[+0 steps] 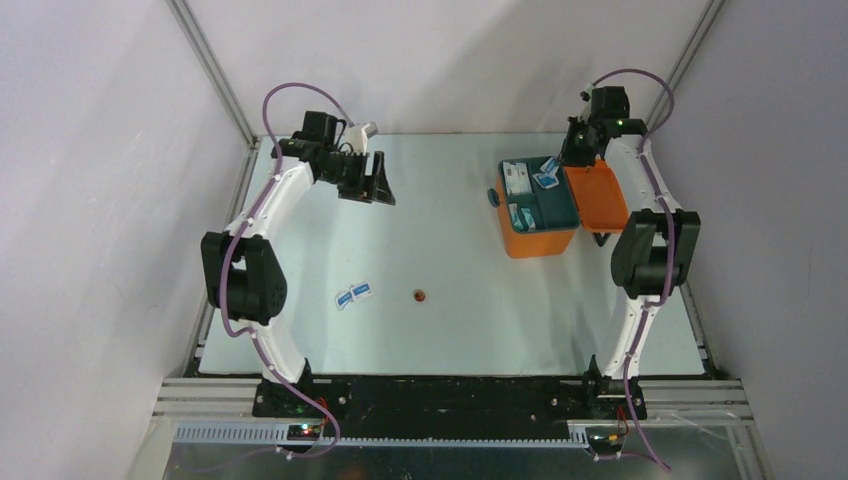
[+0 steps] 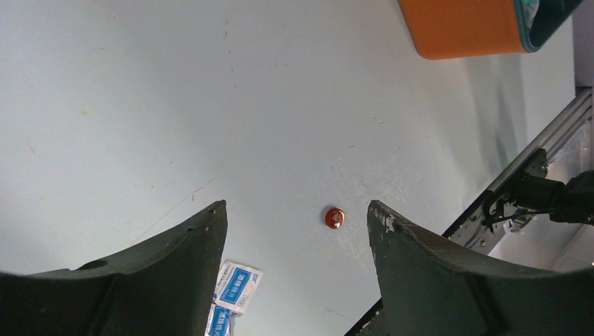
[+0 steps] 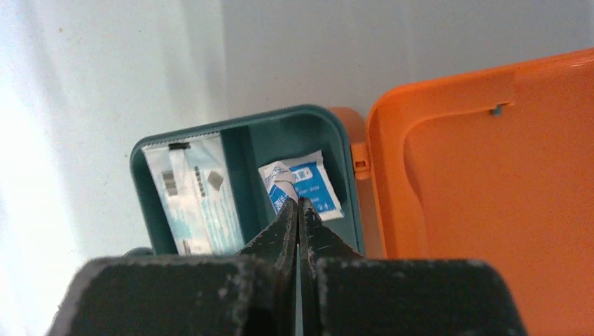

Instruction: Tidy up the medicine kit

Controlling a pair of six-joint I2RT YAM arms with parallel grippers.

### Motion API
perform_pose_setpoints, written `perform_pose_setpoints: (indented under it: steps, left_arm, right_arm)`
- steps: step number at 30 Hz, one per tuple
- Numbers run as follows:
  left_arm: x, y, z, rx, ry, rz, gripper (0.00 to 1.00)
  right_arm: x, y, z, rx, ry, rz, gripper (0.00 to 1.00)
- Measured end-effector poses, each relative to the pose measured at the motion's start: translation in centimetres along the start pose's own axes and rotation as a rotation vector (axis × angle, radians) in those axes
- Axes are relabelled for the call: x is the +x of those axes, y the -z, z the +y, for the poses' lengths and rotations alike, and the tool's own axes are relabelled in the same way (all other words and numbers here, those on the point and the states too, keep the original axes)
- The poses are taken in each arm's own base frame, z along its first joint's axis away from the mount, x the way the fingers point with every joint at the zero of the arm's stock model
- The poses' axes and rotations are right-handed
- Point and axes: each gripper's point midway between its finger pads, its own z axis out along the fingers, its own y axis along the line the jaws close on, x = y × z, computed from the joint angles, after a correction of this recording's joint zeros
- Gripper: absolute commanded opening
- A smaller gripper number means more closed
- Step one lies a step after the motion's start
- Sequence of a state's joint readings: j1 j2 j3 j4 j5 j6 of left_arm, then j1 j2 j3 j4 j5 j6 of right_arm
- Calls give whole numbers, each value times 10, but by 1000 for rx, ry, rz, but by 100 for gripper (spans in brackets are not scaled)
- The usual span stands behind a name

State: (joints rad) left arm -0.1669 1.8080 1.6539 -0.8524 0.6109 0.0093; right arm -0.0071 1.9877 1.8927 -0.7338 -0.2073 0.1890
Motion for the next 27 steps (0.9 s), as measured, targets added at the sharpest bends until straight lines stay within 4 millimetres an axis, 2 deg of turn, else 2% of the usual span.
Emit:
perform_pose_setpoints:
  steps: [5, 11, 13, 14, 19, 24, 27]
  left_arm:
    - [1, -1, 7, -36, -8, 4, 77]
    - [4, -2, 11, -71, -24, 14, 77]
    - [4, -3, 11, -77, -30, 16, 77]
    - [4, -3, 11, -79, -32, 16, 77]
    - [5, -5, 11, -96, -51, 23, 77]
    - [6, -8, 7, -101, -73, 32, 78]
    - [6, -9, 7, -106, -75, 33, 78]
  right_arm:
    - [6, -24, -4, 14, -30, 32, 0]
    - [10, -29, 1, 16, -54, 42, 0]
    - [12, -30, 9, -4, -59, 49, 4]
    - [14, -30, 14, -18, -61, 54, 10]
    - [22, -33, 28, -43, -81, 76, 19]
    - [41, -39, 20, 20, -111, 113, 23]
    - [42, -39, 11, 55, -122, 112, 26]
